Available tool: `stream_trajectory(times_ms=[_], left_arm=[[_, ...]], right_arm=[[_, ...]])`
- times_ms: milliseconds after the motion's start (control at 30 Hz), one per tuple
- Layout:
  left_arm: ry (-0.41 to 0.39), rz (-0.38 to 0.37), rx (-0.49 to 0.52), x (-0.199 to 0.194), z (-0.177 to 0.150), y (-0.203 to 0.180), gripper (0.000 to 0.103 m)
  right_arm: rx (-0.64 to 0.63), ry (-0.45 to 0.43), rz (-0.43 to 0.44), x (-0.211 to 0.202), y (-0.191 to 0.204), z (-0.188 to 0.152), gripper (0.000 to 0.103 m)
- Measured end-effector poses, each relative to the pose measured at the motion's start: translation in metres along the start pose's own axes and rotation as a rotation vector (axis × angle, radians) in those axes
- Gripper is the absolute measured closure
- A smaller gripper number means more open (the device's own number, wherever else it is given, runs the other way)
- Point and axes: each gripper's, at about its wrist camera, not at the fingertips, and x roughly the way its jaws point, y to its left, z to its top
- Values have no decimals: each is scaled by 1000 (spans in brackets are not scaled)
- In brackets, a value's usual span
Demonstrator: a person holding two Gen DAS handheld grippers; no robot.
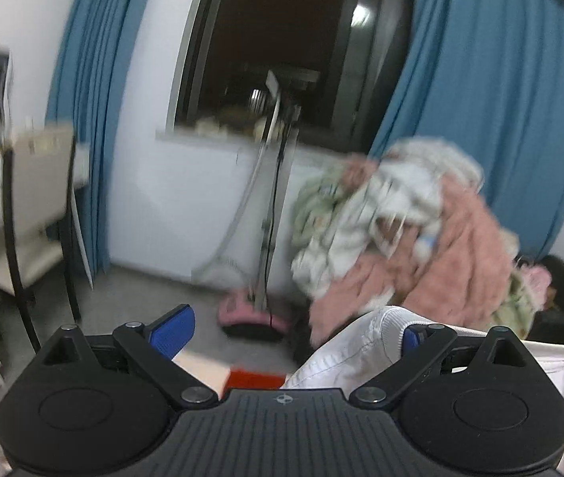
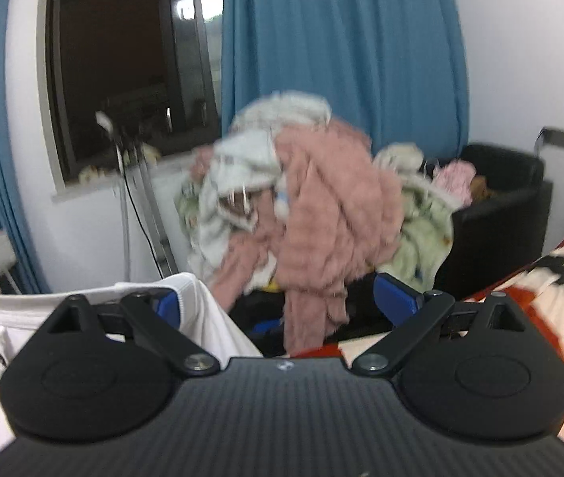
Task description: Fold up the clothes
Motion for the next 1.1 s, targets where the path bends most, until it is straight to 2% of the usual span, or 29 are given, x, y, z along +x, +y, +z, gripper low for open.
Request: stream_trajectory(times_ms=[67,167,233,267,367,433,467,533,667,800,933,1033,1100], left_arm=[[77,1,0,64,-28,11,4],[207,6,62,141,-63,22,6],[302,6,122,175,-82,21,7],[383,-7,169,192,-92,16,7],[558,-87,334,205,-104,-2,7],[546,-99,386,194,-97,-9,5],[536,-104,410,187,-93,-13,4],[481,-110,403,167,-79,-17,4],[345,-121,349,102,-59,-22,4],[225,-126,270,23,-57,-16,4],[104,-121,210,-85,-73,-5,3],[32,-108,222,-175,-100,1,3],[-7,-132,212,-228,-125,9,2]], right_arm=[[-27,49,-6,46,5,-27,7],[-57,170,-6,110,1,-64,7],[-89,271,3,138,1,-80,7],[-108,323,8,152,2,-88,7],[-206,497,26,187,10,-102,7],[-292,588,72,197,22,-103,7],[-303,584,93,192,28,-99,7],[-296,546,124,180,37,-88,7],[-164,470,212,135,39,-66,7],[-141,333,230,65,35,-59,7],[-111,201,247,-27,25,-69,7],[-80,105,262,-101,19,-81,7],[-48,53,278,-149,14,-94,7]])
